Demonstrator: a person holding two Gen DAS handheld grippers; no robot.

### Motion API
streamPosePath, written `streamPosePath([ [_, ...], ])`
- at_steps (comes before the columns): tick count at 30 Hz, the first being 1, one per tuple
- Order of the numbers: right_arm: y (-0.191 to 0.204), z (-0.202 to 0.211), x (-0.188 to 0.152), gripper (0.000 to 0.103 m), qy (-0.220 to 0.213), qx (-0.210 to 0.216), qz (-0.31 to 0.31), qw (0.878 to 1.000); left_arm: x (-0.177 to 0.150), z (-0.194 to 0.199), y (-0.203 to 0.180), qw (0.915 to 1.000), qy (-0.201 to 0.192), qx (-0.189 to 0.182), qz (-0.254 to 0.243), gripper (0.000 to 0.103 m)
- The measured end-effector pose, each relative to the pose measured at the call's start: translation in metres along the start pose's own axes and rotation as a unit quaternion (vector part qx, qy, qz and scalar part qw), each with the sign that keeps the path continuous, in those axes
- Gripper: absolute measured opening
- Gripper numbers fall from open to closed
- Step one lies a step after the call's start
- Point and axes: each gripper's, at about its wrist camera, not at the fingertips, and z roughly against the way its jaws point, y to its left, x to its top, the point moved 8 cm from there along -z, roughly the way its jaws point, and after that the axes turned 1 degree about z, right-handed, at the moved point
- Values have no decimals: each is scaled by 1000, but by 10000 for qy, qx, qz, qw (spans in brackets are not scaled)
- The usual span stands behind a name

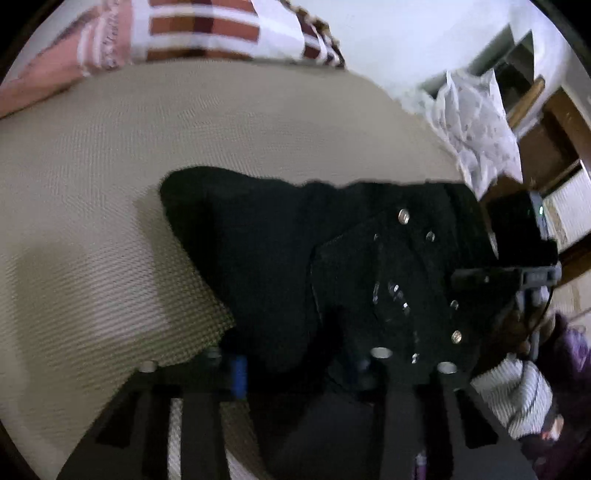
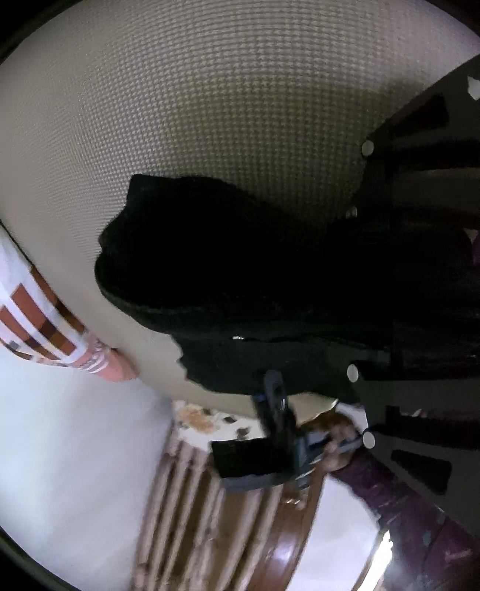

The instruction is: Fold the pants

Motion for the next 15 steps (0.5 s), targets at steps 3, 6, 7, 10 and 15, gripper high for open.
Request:
streamPosePath([
  [3, 9, 4, -3, 31, -181, 178, -99, 9996, -2, 14, -12, 9988, -303, 323, -207, 28],
  [6, 21, 5, -7, 30, -311, 316, -132, 9989, -3, 23, -18, 9977, -473, 411, -246, 27],
  [7, 23, 4, -8, 30, -337, 360, -169, 9986, -3, 26, -17, 9975, -509, 428, -240, 26],
  [10, 30, -1, -10, 30, -391, 522, -294, 9974, -4, 38, -14, 9968, -633, 457, -189, 26],
  [15, 50, -15, -11, 30, -397, 674, -270, 9966, -10, 64, -2, 9938, -833, 693, -267, 26],
])
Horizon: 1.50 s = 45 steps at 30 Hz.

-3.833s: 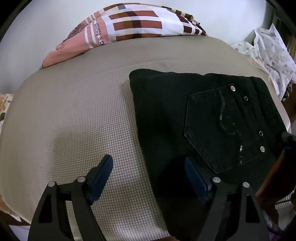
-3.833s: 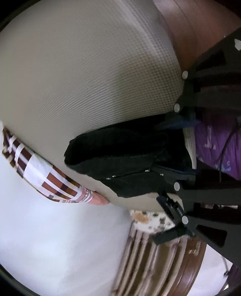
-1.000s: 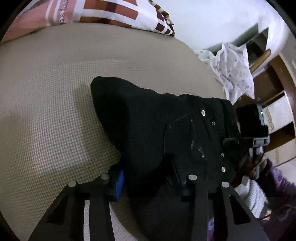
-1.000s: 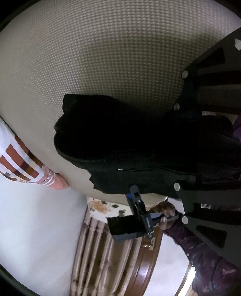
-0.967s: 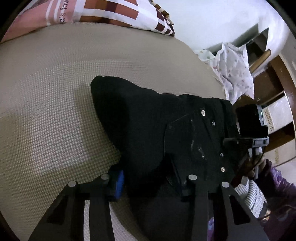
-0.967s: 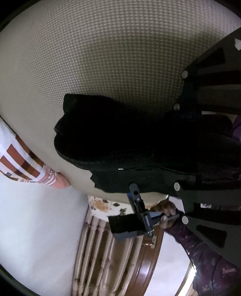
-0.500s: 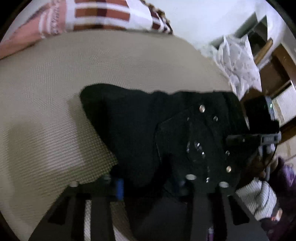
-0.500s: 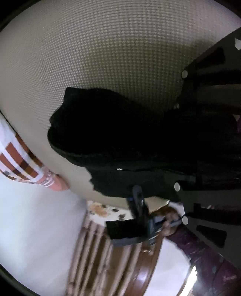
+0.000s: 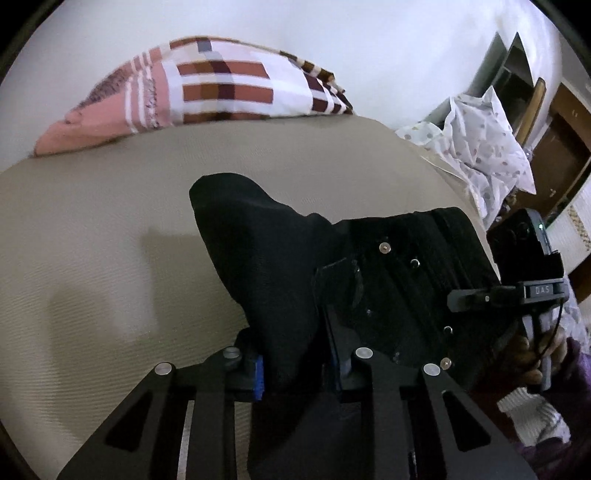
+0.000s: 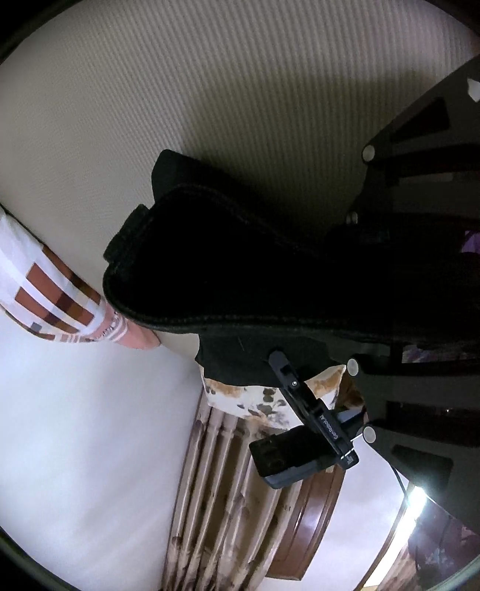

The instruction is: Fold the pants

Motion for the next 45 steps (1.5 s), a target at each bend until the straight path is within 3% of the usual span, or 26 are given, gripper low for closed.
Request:
streamPosePath([
  [20, 68, -96, 28, 30, 313, 375, 220, 9986, 15, 63, 97, 9944, -588, 814, 330, 26],
  [45, 103, -234, 138, 30, 525, 649, 485, 9953, 93, 64, 247, 9790, -1131, 1496, 802, 26],
])
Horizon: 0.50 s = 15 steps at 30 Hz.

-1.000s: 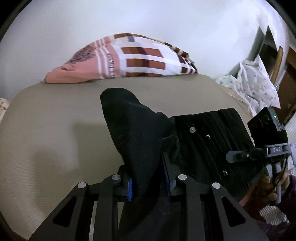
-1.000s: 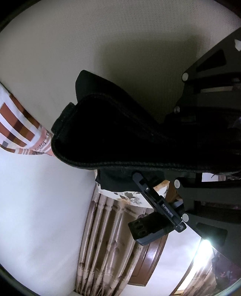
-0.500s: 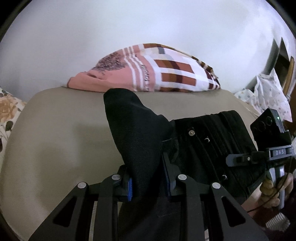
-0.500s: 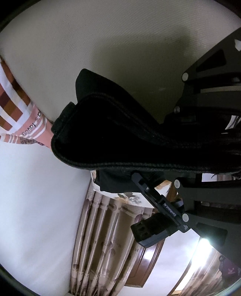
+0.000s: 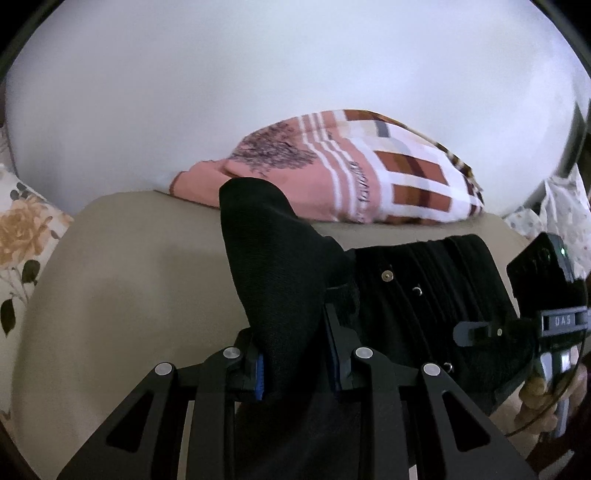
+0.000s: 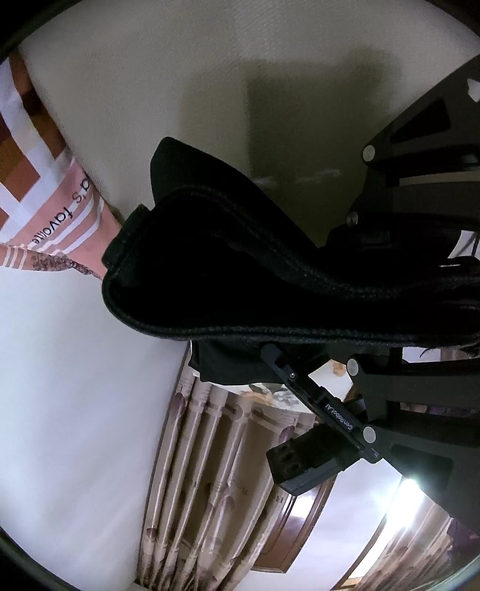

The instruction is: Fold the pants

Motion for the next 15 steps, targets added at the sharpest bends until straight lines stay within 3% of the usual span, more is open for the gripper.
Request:
streamPosePath([
  [15, -16, -48, 55, 30, 116, -20, 104, 9999, 23, -44, 48, 9995, 13, 159, 266, 26],
])
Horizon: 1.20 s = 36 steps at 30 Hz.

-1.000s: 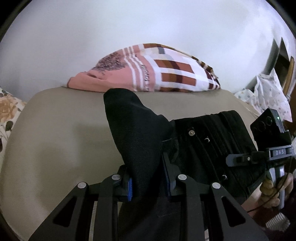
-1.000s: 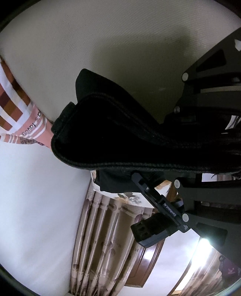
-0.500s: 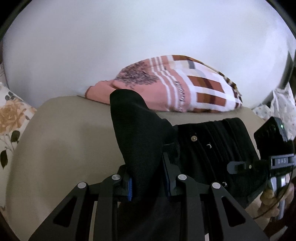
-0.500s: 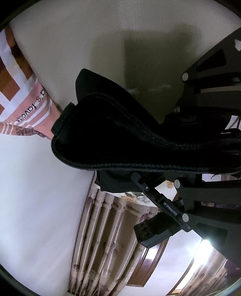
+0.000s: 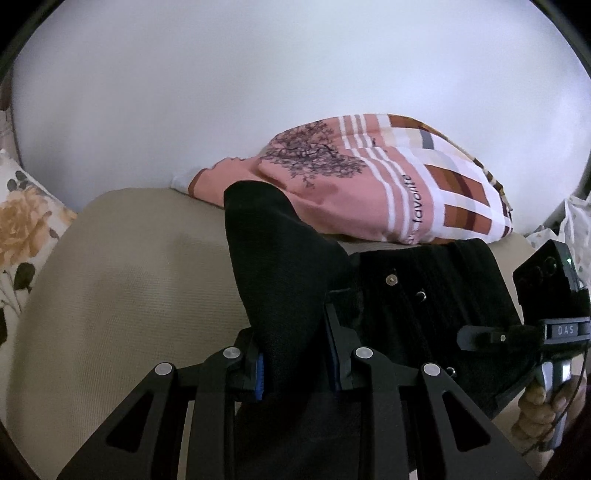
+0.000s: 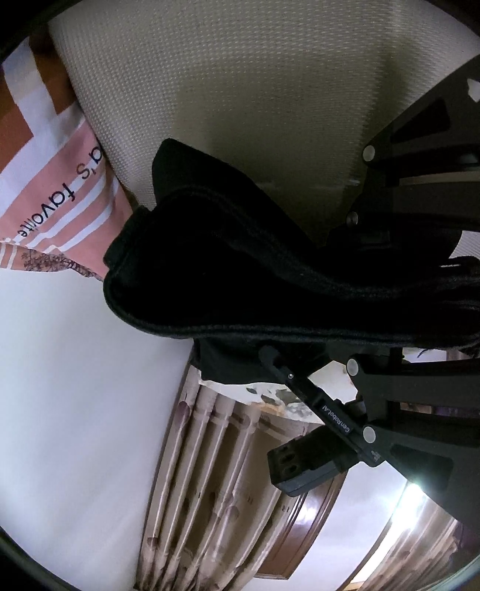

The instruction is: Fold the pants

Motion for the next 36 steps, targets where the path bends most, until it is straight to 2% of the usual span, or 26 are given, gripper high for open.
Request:
streamPosePath([
  [13, -26, 5, 0, 30, -75, 35, -154, 9998, -3, -21, 15, 9999, 52, 101, 12, 26],
  [21, -29, 5, -6, 30, -128, -323, -36, 9994, -9, -32, 24, 9997, 69, 244, 27, 27],
  [26, -32, 5, -8, 30, -173, -842, 294, 9959, -13, -42, 33, 9991, 50, 410, 60, 35],
  [28, -34, 6, -9, 30, -202, -1007, 356, 9941, -15, -46, 38, 9990, 55, 433, 136, 43],
  [31, -39, 5, -8, 31, -274, -1216, 426, 9913, -19, -52, 46, 9986, 66, 431, 302, 50],
  [36, -36, 3, -7, 33, -364, -1373, 562, 9883, -25, -56, 51, 9981, 21, 469, 399, 57],
])
